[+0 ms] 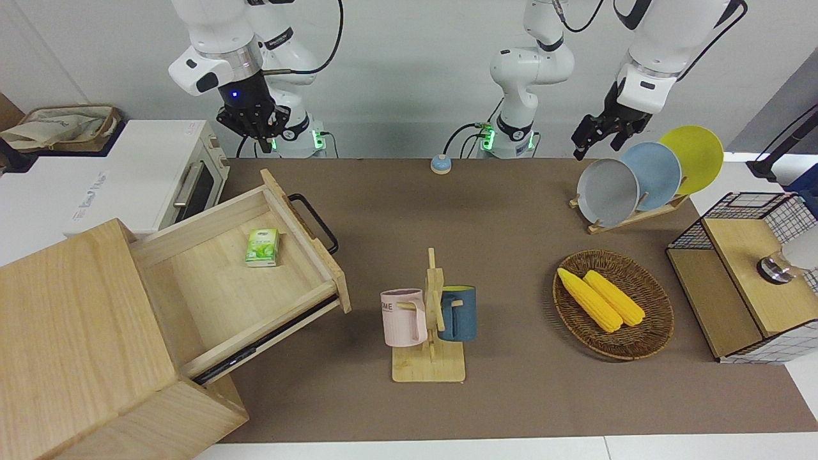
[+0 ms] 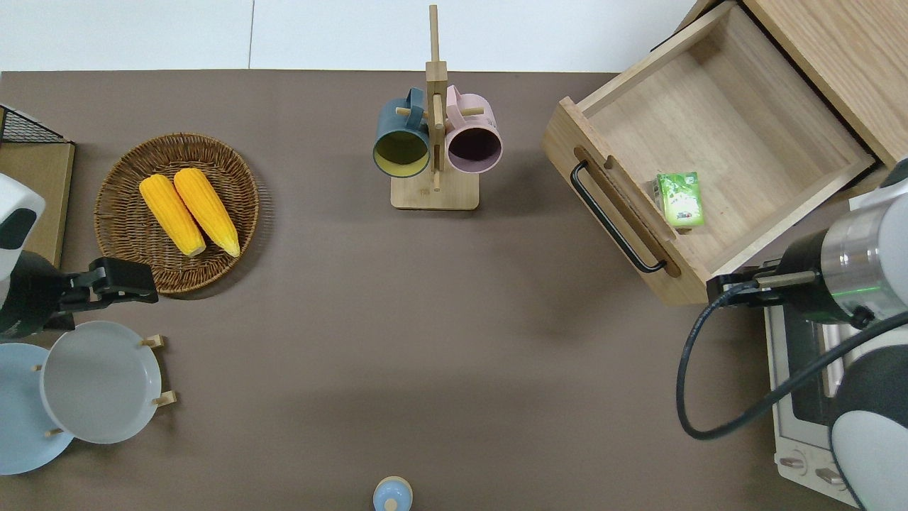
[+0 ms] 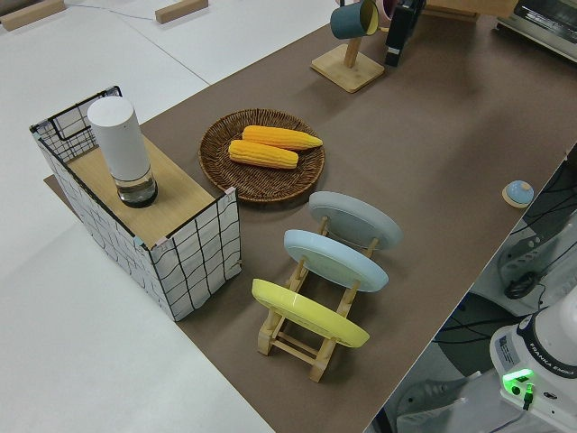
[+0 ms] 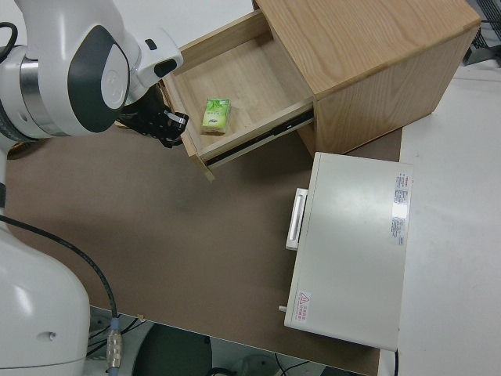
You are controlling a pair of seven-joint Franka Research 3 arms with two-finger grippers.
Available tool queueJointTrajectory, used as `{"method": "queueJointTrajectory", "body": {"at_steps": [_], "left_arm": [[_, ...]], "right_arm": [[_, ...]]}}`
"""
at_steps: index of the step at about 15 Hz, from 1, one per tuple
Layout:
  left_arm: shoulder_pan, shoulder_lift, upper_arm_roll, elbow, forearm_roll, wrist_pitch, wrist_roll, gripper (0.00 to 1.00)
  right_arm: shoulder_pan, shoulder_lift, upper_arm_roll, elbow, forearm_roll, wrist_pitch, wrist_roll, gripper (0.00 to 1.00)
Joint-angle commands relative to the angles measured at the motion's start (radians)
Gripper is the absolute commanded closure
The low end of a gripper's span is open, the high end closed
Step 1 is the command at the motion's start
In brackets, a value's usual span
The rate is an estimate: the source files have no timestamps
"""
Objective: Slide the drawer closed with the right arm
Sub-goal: 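Move the right gripper against the drawer front and push it farther from the robot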
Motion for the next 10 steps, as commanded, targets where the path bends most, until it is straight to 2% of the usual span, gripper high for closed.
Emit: {"method": "queueJointTrajectory", "body": {"at_steps": [1, 3, 7, 10], "left_arm": [[-0.001, -0.008, 0.004, 0.004, -0.001, -0.015, 0.009, 0.01], [-0.001, -0.008, 0.004, 0.004, -0.001, -0.015, 0.009, 0.01], [-0.001, -0.008, 0.004, 0.004, -0.001, -0.017, 0.009, 0.01], [-0.001, -0.008, 0.004, 0.004, -0.001, -0.017, 0.009, 0.01]], "right_arm": [[0.006, -0.016, 0.016, 0.0, 0.017, -0.039, 0.143, 1.0], [0.019, -0.019, 0.019, -0.005, 0.05, -0.042, 0.23, 1.0], [0.106, -0.017, 0.016, -0.029, 0.068, -0.027, 0.469, 1.0], [0.172, -0.011, 0.008, -0.065, 0.074, 0.033, 0.594, 1.0]]}}
